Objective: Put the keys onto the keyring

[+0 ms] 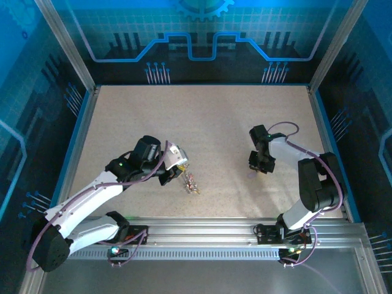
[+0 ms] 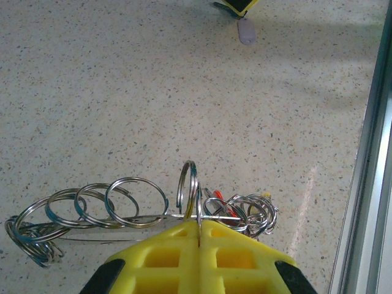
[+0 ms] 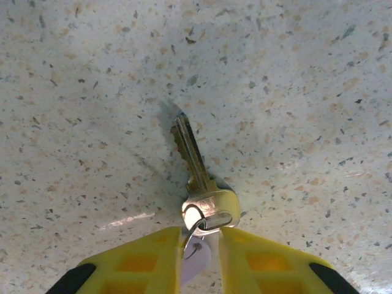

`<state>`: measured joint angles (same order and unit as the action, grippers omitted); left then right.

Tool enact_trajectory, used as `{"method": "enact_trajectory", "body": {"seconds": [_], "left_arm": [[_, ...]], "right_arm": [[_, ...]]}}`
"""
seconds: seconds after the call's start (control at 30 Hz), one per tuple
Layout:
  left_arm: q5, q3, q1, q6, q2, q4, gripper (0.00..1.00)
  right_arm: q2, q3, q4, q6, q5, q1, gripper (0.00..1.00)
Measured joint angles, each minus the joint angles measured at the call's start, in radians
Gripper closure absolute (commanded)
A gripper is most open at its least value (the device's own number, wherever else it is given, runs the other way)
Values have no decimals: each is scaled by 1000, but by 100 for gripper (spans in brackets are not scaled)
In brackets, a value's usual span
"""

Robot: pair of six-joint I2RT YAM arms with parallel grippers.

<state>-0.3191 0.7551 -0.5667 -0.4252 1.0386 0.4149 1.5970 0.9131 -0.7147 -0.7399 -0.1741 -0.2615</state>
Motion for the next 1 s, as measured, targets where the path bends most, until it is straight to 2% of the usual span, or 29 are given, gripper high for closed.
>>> {"method": "enact_trajectory", "body": {"seconds": [0.27, 1.0], "left_arm": [[0, 0, 0, 0, 0, 0, 100], [0, 0, 0, -1, 0, 0, 100]], "right_arm": [[0, 0, 0, 0, -8, -19, 81], [-11, -11, -10, 0, -58, -21, 86]]}}
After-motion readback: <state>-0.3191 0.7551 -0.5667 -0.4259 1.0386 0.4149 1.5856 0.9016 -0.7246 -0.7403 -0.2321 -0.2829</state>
